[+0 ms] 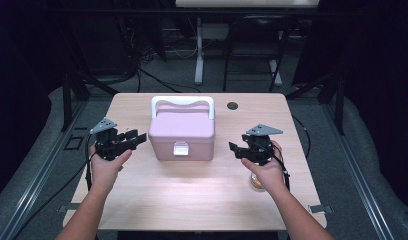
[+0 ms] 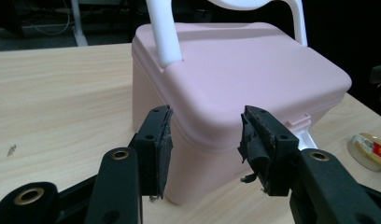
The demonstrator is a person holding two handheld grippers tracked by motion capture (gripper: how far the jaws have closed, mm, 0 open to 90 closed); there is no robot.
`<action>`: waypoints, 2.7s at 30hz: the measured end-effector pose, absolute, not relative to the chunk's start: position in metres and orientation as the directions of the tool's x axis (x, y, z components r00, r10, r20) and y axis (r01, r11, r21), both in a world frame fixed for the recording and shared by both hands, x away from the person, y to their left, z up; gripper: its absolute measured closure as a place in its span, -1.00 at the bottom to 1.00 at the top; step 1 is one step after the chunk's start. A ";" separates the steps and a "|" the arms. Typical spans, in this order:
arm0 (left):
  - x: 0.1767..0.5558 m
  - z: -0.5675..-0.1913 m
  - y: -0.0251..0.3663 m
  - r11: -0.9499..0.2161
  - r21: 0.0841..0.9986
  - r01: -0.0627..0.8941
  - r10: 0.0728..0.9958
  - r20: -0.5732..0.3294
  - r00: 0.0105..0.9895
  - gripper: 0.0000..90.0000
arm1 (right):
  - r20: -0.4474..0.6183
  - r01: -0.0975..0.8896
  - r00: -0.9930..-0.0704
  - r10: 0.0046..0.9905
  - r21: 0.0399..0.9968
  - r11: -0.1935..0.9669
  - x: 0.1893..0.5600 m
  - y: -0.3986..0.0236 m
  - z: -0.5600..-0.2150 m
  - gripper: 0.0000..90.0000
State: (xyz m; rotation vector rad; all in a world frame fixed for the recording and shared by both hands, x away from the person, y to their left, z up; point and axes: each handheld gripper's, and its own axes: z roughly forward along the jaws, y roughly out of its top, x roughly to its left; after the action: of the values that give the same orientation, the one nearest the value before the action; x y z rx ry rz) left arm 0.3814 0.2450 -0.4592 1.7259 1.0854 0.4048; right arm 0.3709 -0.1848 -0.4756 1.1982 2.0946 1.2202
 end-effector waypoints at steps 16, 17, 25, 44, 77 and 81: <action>0.415 -0.447 0.217 -0.127 0.881 0.456 0.814 -0.170 0.555 0.10 | 0.136 0.455 -0.570 0.811 0.874 0.173 0.400 -0.166 -0.459 0.01; 0.418 -0.447 0.214 -0.135 0.876 0.462 0.817 -0.166 0.553 0.11 | 0.135 0.456 -0.568 0.812 0.873 0.173 0.403 -0.163 -0.458 -0.01; 0.429 -0.452 0.213 -0.122 0.871 0.476 0.836 -0.168 0.522 0.13 | 0.111 0.433 -0.573 0.812 0.882 0.185 0.417 -0.148 -0.454 -0.01; 0.454 -0.459 0.214 -0.103 0.870 0.482 0.861 -0.164 0.481 0.24 | 0.113 0.437 -0.578 0.808 0.879 0.189 0.450 -0.118 -0.459 0.00; 0.465 -0.460 0.210 -0.078 0.882 0.464 0.852 -0.183 0.491 0.51 | 0.096 0.416 -0.556 0.825 0.892 0.177 0.459 -0.116 -0.458 0.42; 0.460 -0.462 0.210 -0.060 0.886 0.459 0.849 -0.197 0.491 0.56 | 0.098 0.416 -0.559 0.824 0.892 0.176 0.457 -0.119 -0.458 0.52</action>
State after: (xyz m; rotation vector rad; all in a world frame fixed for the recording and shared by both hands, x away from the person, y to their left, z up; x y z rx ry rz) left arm 0.4599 0.2104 -0.4618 1.6948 1.1254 0.4675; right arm 0.4566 -0.1191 -0.4583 1.1679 2.0502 1.3491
